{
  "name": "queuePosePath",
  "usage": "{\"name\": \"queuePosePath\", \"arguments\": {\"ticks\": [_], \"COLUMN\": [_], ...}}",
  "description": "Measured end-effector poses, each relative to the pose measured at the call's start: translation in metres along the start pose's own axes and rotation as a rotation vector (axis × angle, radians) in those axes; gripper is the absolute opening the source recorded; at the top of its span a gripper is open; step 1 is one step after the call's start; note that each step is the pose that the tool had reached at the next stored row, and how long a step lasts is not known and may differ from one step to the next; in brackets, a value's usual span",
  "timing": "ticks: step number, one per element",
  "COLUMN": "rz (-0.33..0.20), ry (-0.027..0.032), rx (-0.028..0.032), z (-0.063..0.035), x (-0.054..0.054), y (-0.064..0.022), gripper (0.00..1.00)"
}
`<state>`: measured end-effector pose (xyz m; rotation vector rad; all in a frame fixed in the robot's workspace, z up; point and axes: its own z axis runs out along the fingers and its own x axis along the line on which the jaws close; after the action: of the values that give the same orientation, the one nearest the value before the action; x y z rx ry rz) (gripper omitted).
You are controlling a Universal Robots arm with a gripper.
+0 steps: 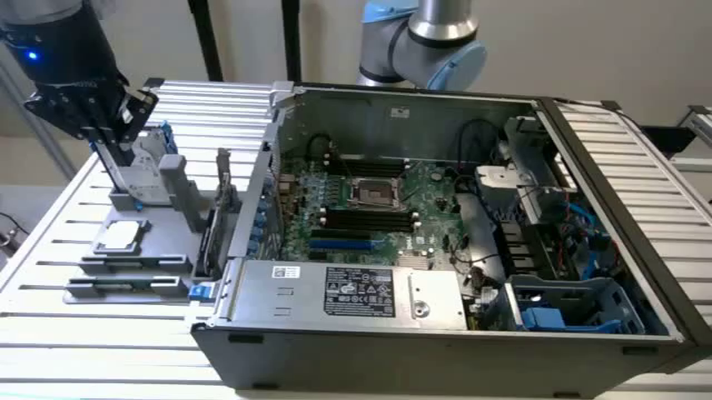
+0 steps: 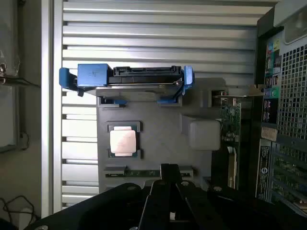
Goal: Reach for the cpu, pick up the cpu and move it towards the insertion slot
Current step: 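Pick up the cpu and move it towards the insertion slot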
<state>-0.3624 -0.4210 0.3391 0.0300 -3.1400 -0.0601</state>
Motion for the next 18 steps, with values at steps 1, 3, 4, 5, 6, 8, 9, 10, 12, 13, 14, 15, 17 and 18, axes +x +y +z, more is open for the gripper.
{"name": "queuePosePath", "arguments": {"ticks": [1,3,4,5,6,8,9,10,12,13,14,15,17,18], "rz": [0.000,0.000,0.000,0.000,0.000,0.000,0.000,0.000,0.000,0.000,0.000,0.000,0.000,0.000], "ry": [0.0000,0.0000,0.0000,0.0000,0.0000,0.0000,0.0000,0.0000,0.0000,0.0000,0.0000,0.0003,0.0001,-0.0001], "rx": [0.0000,0.0000,0.0001,0.0001,0.0000,0.0001,0.0001,0.0001,0.0000,0.0001,0.0001,0.0003,0.0001,0.0001], "z": [0.0000,0.0000,0.0000,0.0000,0.0000,0.0000,0.0000,0.0000,0.0000,0.0000,-0.0001,-0.0001,0.0001,0.0003], "x": [0.0000,0.0000,0.0000,0.0000,0.0000,0.0000,0.0000,0.0000,0.0000,0.0000,0.0001,0.0013,0.0054,0.0092], "y": [0.0000,0.0000,0.0000,0.0000,0.0000,0.0000,0.0000,0.0000,0.0000,0.0000,0.0000,0.0003,0.0015,0.0023], "gripper": [0.11,0.11,0.11,0.11,0.11,0.11,0.11,0.11,0.11,0.11,0.11,0.11,0.11,0.11]}}
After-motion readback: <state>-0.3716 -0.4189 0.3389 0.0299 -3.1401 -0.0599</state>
